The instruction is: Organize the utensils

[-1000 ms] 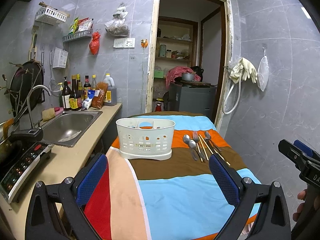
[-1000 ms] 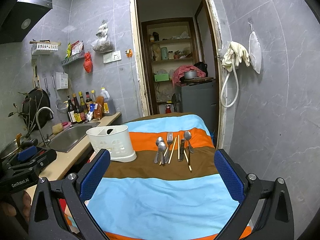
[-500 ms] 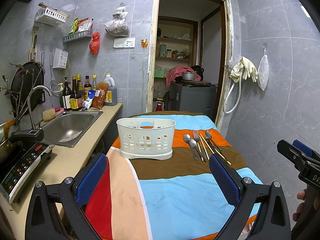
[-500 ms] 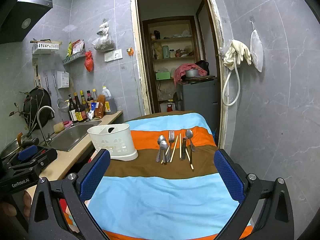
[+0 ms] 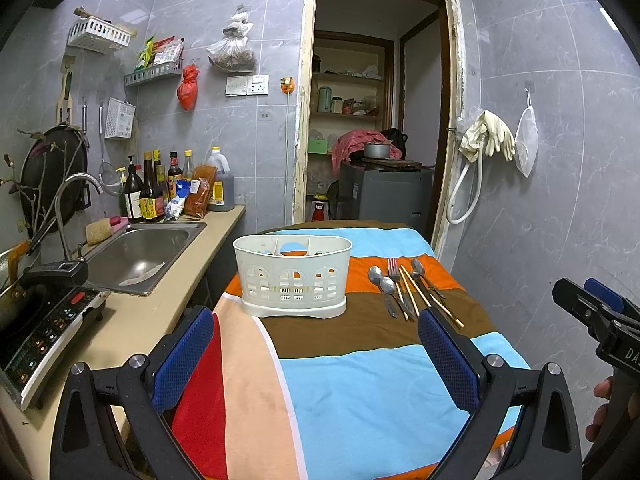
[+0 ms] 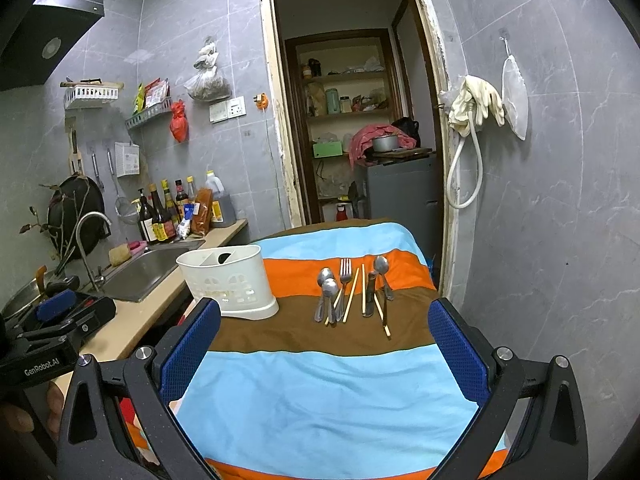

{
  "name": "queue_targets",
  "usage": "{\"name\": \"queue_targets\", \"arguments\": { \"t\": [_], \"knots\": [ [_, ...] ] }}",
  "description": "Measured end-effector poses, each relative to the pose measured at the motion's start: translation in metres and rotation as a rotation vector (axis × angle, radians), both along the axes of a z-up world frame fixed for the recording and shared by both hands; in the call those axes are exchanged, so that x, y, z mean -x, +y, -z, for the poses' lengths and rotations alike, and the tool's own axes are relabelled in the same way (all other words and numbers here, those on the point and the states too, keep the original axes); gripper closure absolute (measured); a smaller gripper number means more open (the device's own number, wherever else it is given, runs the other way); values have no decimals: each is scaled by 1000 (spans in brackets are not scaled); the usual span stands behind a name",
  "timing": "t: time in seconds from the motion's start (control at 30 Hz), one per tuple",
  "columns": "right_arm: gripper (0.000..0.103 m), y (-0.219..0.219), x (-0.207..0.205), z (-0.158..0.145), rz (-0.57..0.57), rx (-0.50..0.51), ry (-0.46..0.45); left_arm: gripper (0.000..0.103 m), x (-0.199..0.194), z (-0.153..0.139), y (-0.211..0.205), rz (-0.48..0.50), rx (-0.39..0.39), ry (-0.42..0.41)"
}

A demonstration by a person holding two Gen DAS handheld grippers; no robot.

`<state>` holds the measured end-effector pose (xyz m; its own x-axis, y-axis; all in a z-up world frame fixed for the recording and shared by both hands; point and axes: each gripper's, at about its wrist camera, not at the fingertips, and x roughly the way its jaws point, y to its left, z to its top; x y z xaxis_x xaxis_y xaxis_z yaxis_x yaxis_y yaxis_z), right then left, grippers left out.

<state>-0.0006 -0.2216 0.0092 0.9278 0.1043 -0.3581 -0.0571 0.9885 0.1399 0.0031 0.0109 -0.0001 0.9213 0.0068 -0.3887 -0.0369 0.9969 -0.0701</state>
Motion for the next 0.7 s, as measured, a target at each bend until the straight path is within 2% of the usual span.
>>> {"name": "queue_targets", "arguments": {
  "t": [0.7],
  "knots": [
    [1, 3, 1, 3, -1, -3, 6, 1, -1, 1, 0, 2, -5, 4]
  ]
}}
